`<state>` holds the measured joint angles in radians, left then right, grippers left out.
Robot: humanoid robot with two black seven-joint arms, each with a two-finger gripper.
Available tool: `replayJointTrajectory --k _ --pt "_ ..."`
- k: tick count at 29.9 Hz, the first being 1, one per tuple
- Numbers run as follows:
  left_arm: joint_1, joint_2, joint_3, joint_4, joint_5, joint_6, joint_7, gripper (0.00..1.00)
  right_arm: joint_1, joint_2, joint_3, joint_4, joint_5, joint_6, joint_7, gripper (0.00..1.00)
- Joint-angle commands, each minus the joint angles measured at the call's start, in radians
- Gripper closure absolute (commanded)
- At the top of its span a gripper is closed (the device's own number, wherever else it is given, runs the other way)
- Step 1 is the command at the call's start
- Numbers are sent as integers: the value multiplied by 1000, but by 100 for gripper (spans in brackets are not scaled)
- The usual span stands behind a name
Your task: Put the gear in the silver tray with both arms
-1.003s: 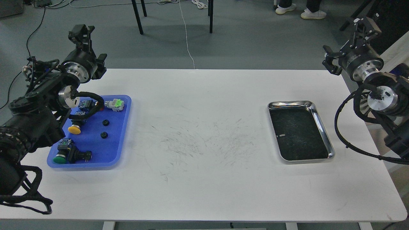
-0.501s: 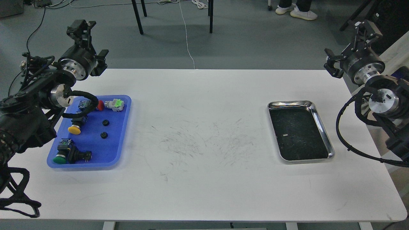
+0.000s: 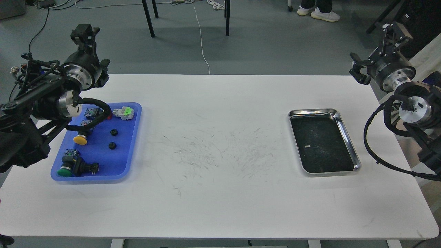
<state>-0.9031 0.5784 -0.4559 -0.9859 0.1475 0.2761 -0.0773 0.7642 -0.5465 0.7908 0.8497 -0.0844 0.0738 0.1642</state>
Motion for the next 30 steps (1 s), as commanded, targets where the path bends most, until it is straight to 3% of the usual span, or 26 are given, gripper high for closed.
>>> replayJointTrajectory --k 1,3,5,7,9,12,15,20,26,30 --pt "0 23 -1 -44 4 -3 40 5 -5 -4 -1 9 0 0 -2 1" --pt "4 31 2 -8 6 -35 27 5 -5 -4 -1 11 0 0 -2 1" --pt "9 12 8 41 9 -150 22 5 -6 -4 -2 11 0 0 0 1" --pt "15 -14 3 171 7 -271 11 5 -13 -4 -4 11 -1 0 0 1" --pt "12 -46 -13 281 -8 -419 -37 4 -13 -4 -7 12 0 0 -2 1" --pt "13 -45 -14 344 -8 -598 -99 3 -14 -4 -9 11 -2 0 0 1" --pt "15 -57 -33 444 -17 -649 -128 2 -16 -3 -10 11 -2 0 -2 1" --pt "18 -55 -95 457 -61 -729 -199 2 -16 -3 -13 11 -2 0 -2 1" --pt "23 -51 -132 429 -115 -609 -171 4 -19 -6 -15 12 -2 1 -2 1" --pt "39 -37 -145 411 -127 -601 -156 8 -20 -16 -16 14 -2 1 -2 1"
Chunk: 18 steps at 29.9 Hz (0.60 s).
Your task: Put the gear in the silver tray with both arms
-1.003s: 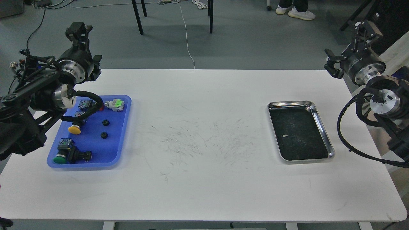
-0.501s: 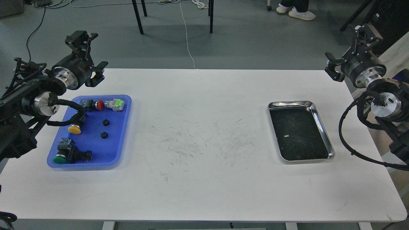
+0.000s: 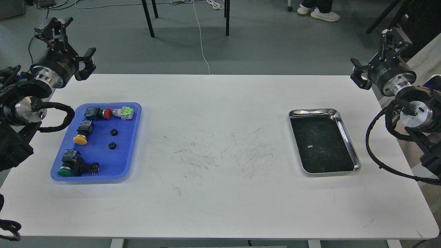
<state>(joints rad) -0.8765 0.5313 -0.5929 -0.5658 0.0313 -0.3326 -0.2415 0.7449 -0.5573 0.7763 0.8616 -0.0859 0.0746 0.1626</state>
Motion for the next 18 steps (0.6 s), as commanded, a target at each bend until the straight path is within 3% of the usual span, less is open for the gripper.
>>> replayJointTrajectory --k 1,18 --pt "20 22 -13 -15 -27 -2 8 10 -1 -6 -2 2 0 1 0 1" --pt "142 -5 -179 -54 -225 20 1 8 -27 -16 8 19 0 1 0 1"
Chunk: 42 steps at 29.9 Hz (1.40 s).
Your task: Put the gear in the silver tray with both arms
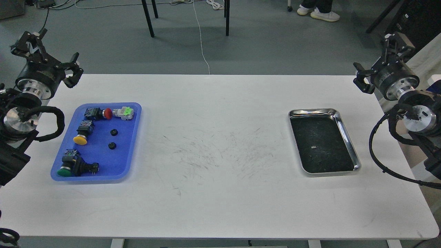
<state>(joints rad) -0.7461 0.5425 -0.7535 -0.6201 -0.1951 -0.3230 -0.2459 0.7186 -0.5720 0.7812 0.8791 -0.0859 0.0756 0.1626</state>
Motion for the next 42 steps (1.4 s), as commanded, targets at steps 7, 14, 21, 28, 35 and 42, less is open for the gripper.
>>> replayJointTrajectory --k 7,14,21,28,35,42 --pt "-4 -56 166 2 40 150 10 5 -1 0 3 3 0 0 0 1" --pt "-58 11 281 -69 48 226 19 4 -1 0 6 3 0 0 0 1" --pt "-205 90 591 -127 59 234 30 3 -1 0 9 4 0 0 0 1" --pt "-298 134 691 -121 379 320 30 2 -2 0 9 6 0 0 2 1" --pt "-308 151 724 -151 425 335 11 2 -1 1 9 11 0 0 0 1" --pt "-378 160 890 -190 496 318 -4 2 -1 -2 7 18 0 0 0 1"
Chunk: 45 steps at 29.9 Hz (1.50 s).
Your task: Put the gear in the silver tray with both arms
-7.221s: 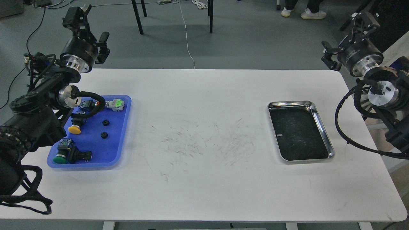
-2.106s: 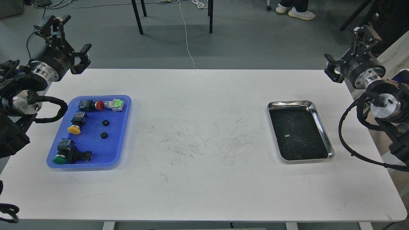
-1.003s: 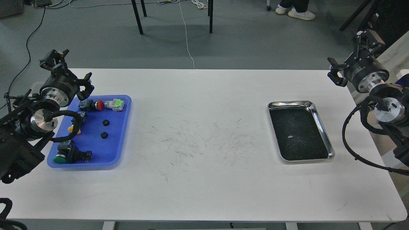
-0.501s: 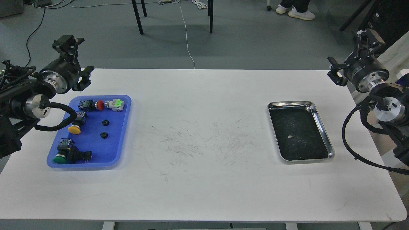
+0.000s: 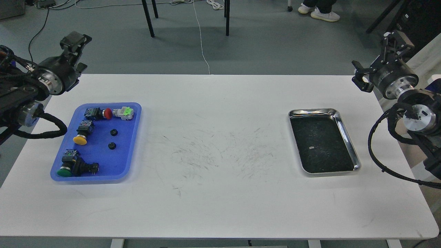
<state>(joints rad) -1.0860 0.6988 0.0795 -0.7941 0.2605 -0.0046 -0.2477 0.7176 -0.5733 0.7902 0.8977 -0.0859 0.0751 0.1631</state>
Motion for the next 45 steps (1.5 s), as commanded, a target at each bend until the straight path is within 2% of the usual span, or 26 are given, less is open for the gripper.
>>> replayJointTrajectory --k 1,8,11,14,18,23,28,32,40,45 --pt "-47 8 80 -16 60 0 -1 2 0 0 -2 1 0 0 0 1" --pt "-167 11 273 -34 189 5 1 2 2 1 -3 1 0 2 0 1" --pt "-263 11 365 -65 210 6 -1 2 2 1 -6 1 0 2 0 1" --pt "-305 1 471 -74 305 35 -4 2 3 0 -8 0 0 5 0 1" --pt "-359 -7 514 -96 381 55 -4 2 3 0 -8 1 0 5 0 1" --pt "-442 -55 667 -99 425 64 -7 2 3 0 -8 1 0 6 0 1" --pt "-443 -85 758 -111 551 118 -7 5 3 -7 -9 1 -2 11 0 1" --pt "-434 -99 780 -111 579 133 -5 5 2 -23 -14 9 -2 12 0 1" --pt "-408 -127 818 -132 608 155 -51 5 2 -25 -17 12 -3 12 0 1" --pt "-371 -127 852 -132 632 201 -51 7 2 -25 -17 17 -6 12 0 1"
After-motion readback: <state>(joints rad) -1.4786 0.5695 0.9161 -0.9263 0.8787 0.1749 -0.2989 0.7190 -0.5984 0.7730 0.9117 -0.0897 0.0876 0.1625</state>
